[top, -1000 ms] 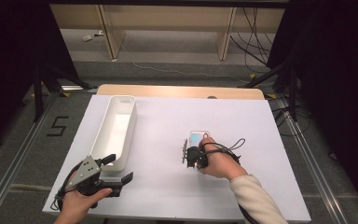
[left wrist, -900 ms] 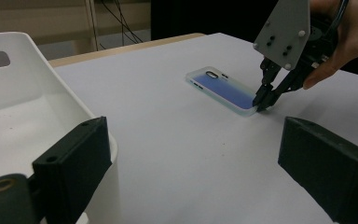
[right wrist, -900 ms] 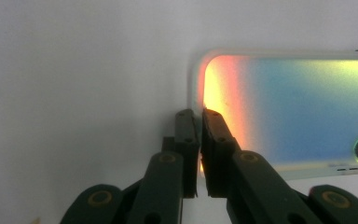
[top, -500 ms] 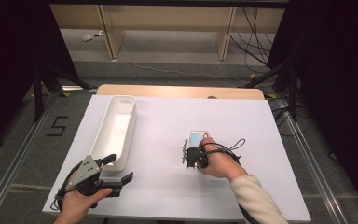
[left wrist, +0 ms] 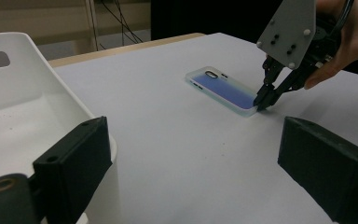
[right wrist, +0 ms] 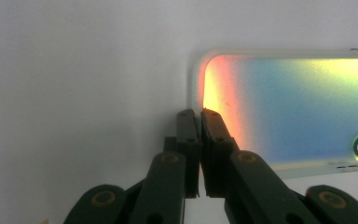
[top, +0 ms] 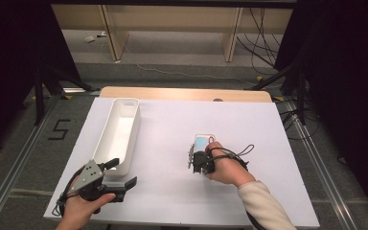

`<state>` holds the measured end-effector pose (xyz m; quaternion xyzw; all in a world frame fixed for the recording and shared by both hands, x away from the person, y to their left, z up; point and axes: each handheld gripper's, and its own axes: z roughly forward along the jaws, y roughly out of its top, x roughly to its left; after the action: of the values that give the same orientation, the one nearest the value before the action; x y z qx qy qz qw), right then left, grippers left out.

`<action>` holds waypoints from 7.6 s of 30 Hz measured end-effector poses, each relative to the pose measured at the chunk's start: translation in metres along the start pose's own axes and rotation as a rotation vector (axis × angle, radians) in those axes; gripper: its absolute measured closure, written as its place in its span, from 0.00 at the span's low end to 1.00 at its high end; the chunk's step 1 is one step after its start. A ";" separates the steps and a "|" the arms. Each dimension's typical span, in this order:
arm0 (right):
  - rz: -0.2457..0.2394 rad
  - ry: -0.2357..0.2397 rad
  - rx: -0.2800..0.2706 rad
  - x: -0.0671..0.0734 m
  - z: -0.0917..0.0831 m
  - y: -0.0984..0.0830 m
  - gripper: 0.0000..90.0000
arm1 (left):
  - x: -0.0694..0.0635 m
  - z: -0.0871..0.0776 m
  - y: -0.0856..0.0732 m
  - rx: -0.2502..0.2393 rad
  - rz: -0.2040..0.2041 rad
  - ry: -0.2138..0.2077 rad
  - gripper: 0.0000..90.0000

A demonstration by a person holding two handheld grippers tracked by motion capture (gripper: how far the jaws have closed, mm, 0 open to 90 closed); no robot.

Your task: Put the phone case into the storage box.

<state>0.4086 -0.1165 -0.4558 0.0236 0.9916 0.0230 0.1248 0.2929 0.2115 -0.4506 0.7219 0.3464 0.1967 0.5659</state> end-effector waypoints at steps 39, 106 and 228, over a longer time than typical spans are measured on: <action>0.020 -0.126 -0.099 0.025 -0.019 -0.006 0.99 | -0.001 0.001 0.000 0.010 0.008 0.002 0.10; 0.074 -0.213 -0.424 0.057 -0.050 -0.002 0.99 | -0.001 0.000 0.001 -0.001 0.004 0.002 0.11; 0.000 -0.246 -0.435 0.067 -0.042 0.036 0.94 | -0.018 0.129 0.102 0.250 -0.278 -0.072 0.92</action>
<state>0.3343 -0.0786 -0.4298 -0.0013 0.9407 0.2328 0.2469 0.3962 0.0986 -0.3881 0.7383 0.4442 0.0462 0.5054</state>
